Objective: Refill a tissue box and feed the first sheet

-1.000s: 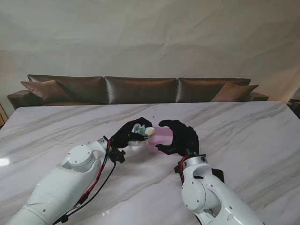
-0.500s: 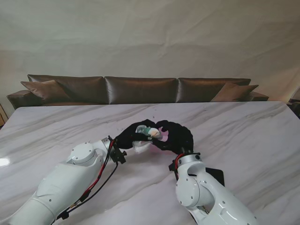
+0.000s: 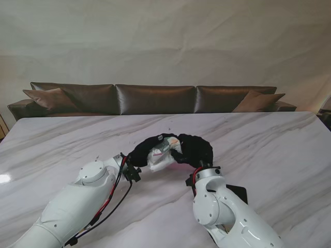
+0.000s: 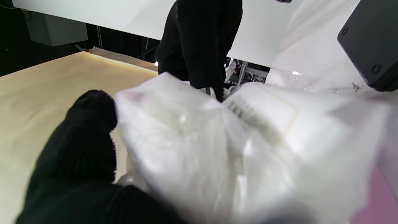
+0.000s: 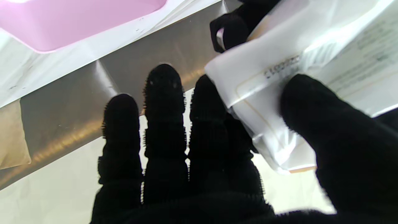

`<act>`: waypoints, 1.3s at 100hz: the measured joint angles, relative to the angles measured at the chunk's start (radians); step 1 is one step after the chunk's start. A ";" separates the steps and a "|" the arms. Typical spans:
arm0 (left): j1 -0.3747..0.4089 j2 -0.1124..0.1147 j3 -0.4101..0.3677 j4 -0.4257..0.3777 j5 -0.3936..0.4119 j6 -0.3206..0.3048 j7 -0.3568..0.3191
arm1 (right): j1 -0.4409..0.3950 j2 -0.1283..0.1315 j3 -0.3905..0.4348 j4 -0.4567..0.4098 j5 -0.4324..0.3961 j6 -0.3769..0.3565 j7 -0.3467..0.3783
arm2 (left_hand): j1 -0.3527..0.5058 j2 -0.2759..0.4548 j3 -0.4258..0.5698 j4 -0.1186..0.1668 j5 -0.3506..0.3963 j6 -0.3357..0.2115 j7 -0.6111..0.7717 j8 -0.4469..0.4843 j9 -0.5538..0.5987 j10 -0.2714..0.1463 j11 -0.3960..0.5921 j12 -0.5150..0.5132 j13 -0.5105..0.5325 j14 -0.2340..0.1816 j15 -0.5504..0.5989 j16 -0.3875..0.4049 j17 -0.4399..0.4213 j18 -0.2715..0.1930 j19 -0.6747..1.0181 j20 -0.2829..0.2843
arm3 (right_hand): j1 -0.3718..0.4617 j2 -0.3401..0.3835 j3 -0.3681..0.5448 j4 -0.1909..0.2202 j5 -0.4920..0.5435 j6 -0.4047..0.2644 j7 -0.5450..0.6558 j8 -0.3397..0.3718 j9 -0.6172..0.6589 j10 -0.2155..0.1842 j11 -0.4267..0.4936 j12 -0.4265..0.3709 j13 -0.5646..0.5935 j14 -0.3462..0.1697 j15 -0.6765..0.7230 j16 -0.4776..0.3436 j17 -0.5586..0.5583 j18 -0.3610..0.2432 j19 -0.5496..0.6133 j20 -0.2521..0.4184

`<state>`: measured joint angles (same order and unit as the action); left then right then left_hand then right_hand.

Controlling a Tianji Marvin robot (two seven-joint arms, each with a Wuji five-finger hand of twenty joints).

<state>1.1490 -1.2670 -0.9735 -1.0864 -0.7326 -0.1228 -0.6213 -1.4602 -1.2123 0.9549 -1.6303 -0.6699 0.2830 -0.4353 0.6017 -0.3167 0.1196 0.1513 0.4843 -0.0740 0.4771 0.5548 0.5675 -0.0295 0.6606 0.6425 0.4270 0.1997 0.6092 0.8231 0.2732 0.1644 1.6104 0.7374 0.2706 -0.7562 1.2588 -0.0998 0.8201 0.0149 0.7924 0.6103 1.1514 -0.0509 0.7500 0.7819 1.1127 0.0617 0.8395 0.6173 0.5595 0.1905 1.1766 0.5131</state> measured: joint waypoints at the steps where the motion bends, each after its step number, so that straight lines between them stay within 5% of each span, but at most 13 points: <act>1: 0.003 0.001 -0.001 -0.005 0.001 0.000 0.007 | 0.000 0.000 0.000 0.000 0.000 0.004 -0.001 | -0.006 0.000 -0.004 0.000 -0.001 0.000 -0.007 -0.004 -0.015 0.000 -0.001 0.006 -0.001 0.000 -0.003 -0.002 -0.002 0.000 -0.001 0.000 | -0.006 0.000 0.011 0.012 0.013 -0.001 0.017 0.013 0.007 0.002 0.005 0.004 0.002 0.000 0.007 0.003 0.004 0.000 0.002 0.001; 8: 0.026 0.007 -0.007 -0.054 0.025 0.002 0.075 | 0.001 -0.002 -0.001 -0.003 0.002 0.043 -0.007 | -0.017 0.000 -0.018 0.000 -0.044 0.000 -0.081 -0.044 -0.047 0.001 -0.012 0.013 -0.014 0.003 -0.018 -0.006 -0.024 0.000 -0.001 0.000 | -0.022 -0.022 0.054 0.106 0.087 -0.095 0.072 0.084 0.052 0.007 0.044 0.041 0.027 0.010 0.048 0.010 0.024 0.002 0.027 0.011; 17: 0.052 0.017 -0.020 -0.118 0.107 0.006 0.164 | 0.001 -0.005 0.001 -0.008 0.003 0.079 -0.008 | -0.018 0.014 -0.026 0.000 -0.061 0.000 -0.116 -0.067 -0.138 0.001 -0.097 -0.012 -0.046 0.000 -0.041 -0.008 -0.092 0.000 -0.001 0.000 | -0.047 -0.042 0.068 0.202 0.171 -0.123 0.134 0.125 0.102 0.007 0.089 0.070 0.050 0.014 0.082 0.011 0.044 0.009 0.050 0.012; 35: 0.077 0.033 -0.039 -0.157 0.196 -0.004 0.255 | 0.000 -0.007 0.015 -0.015 0.028 0.094 0.010 | -0.027 0.014 -0.027 -0.001 -0.061 0.000 -0.141 -0.095 -0.141 -0.004 -0.150 -0.043 -0.071 -0.001 -0.082 -0.039 -0.155 0.000 -0.001 0.000 | -0.057 -0.070 0.068 0.290 0.228 -0.123 0.199 0.175 0.136 0.007 0.105 0.092 0.065 0.022 0.107 0.011 0.060 0.011 0.065 0.012; 49: 0.088 0.038 -0.045 -0.163 0.232 -0.006 0.304 | 0.008 -0.011 0.015 -0.013 0.045 0.120 0.014 | -0.028 0.014 -0.027 -0.001 -0.061 0.000 -0.142 -0.096 -0.172 -0.005 -0.164 -0.054 -0.071 -0.001 -0.083 -0.041 -0.165 0.001 -0.001 0.000 | -0.059 -0.071 0.068 0.314 0.248 -0.123 0.209 0.186 0.152 0.007 0.105 0.093 0.081 0.024 0.113 0.011 0.073 0.012 0.075 0.012; 63: 0.108 0.043 -0.042 -0.198 0.467 -0.016 0.479 | 0.030 -0.013 0.014 -0.001 0.045 0.187 0.042 | -0.029 0.014 -0.027 -0.001 -0.061 0.000 -0.142 -0.097 -0.172 -0.005 -0.164 -0.054 -0.072 -0.002 -0.081 -0.042 -0.166 0.002 -0.001 0.000 | -0.059 -0.071 0.068 0.325 0.260 -0.123 0.216 0.188 0.162 0.008 0.106 0.099 0.092 0.026 0.120 0.011 0.083 0.012 0.089 0.012; 90: 0.160 0.053 -0.052 -0.249 0.713 -0.025 0.648 | 0.160 -0.024 -0.022 0.140 0.137 0.258 0.104 | -0.030 0.039 -0.027 -0.001 -0.054 0.000 -0.127 -0.097 -0.170 -0.005 -0.149 -0.054 -0.072 -0.014 -0.060 -0.042 -0.153 0.007 -0.001 0.001 | -0.059 -0.071 0.068 0.350 0.263 -0.122 0.225 0.188 0.174 0.012 0.108 0.103 0.115 0.032 0.131 0.013 0.097 0.013 0.096 0.012; 130: 0.240 0.069 -0.098 -0.279 0.789 0.003 0.662 | 0.338 -0.043 -0.101 0.361 0.175 0.307 0.174 | -0.030 0.057 -0.005 -0.001 -0.054 0.000 -0.109 -0.098 -0.170 -0.006 -0.146 -0.057 -0.072 -0.016 -0.056 -0.043 -0.153 0.008 -0.001 0.001 | -0.059 -0.078 0.042 0.365 0.289 -0.122 0.251 0.151 0.199 0.016 0.129 0.103 0.130 0.035 0.146 0.013 0.113 0.013 0.114 0.010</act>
<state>1.3888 -1.1984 -1.0718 -1.3649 0.0560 -0.1200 0.0404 -1.1219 -1.2552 0.8540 -1.2695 -0.4948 0.5905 -0.2618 0.5717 -0.2597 0.1149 0.1507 0.4299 -0.0736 0.3677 0.4570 0.3977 -0.0350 0.5150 0.5854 0.3553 0.1833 0.5533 0.7803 0.1203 0.1720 1.6090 0.7379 0.2116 -0.8346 1.3007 0.2647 1.1087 -0.1071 1.0433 0.7610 1.3500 -0.0349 0.8790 0.8852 1.2432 0.0965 0.9855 0.6305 0.6725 0.2032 1.2908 0.5234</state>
